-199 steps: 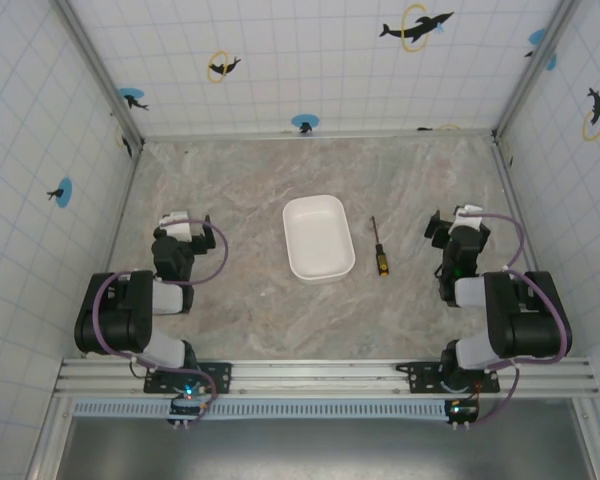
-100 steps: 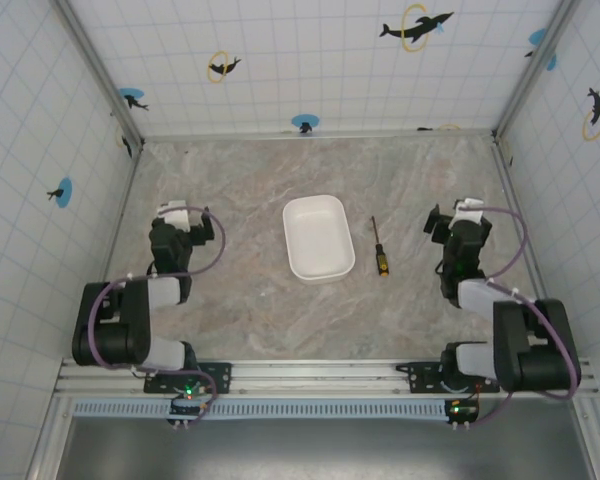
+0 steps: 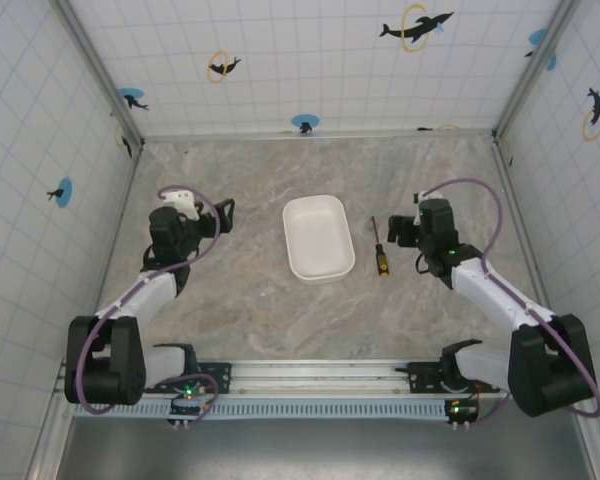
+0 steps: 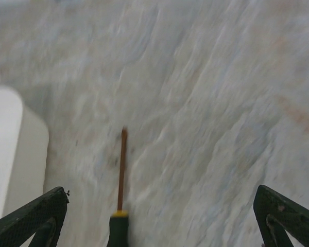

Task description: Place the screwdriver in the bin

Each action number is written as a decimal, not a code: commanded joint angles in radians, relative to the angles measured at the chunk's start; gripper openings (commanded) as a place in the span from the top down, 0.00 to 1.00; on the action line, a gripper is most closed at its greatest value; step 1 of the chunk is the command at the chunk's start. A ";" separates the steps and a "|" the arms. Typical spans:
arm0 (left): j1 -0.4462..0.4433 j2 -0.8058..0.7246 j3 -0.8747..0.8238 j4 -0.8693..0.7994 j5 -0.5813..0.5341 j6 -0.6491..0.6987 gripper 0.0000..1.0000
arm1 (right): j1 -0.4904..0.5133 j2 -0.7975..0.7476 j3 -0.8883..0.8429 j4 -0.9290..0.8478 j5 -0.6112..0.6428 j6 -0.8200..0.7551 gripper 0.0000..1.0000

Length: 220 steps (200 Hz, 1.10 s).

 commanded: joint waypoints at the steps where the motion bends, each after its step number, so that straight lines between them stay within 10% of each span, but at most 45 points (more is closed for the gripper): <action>1: -0.022 0.006 -0.035 -0.048 0.077 -0.084 0.02 | 0.035 0.044 0.021 -0.152 -0.039 0.067 0.06; 87: -0.055 0.010 -0.045 -0.154 0.249 -0.133 0.02 | 0.121 0.221 0.065 -0.127 -0.088 0.078 0.20; 220: -0.076 -0.007 -0.003 -0.310 0.172 -0.120 0.03 | 0.164 0.342 0.140 -0.188 -0.011 0.071 0.53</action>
